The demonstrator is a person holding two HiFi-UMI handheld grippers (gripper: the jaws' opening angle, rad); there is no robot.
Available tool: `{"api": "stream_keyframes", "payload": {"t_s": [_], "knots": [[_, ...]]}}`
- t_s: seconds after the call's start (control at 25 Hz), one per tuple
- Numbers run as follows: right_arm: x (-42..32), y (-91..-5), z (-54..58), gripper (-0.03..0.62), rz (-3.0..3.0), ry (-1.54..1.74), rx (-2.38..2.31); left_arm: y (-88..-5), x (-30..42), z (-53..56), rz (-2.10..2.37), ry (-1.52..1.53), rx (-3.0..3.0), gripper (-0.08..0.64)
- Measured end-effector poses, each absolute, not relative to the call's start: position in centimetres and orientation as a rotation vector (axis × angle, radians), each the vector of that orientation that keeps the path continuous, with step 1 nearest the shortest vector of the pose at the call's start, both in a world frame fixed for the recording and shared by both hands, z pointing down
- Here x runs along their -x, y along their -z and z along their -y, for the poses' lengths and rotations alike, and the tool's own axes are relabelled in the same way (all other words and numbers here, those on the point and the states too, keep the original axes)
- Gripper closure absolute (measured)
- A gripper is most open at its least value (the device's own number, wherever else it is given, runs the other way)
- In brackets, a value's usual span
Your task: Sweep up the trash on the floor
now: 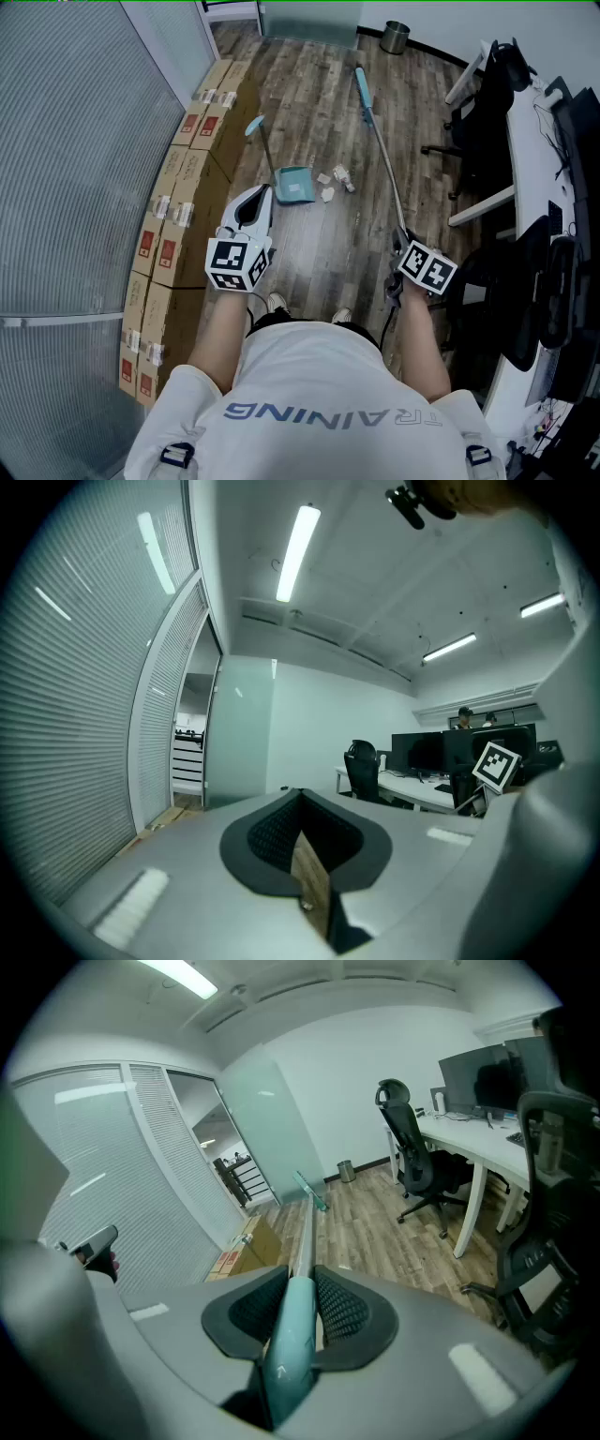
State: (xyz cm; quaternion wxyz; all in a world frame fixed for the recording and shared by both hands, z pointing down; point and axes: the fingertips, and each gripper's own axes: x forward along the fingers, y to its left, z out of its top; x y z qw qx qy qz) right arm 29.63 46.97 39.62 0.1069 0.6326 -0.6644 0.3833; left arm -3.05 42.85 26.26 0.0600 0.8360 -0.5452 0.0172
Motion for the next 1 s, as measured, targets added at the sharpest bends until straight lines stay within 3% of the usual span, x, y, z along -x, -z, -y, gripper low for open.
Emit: {"api": "stream_keyframes", "payload": {"t_s": [1.0], "knots": [[-28.98, -39.37, -47.25, 0.486, 1.963, -1.159, -1.877, -26.70, 3.73, -43.03, 1.626, -0.039, -2.522, 0.557]]}}
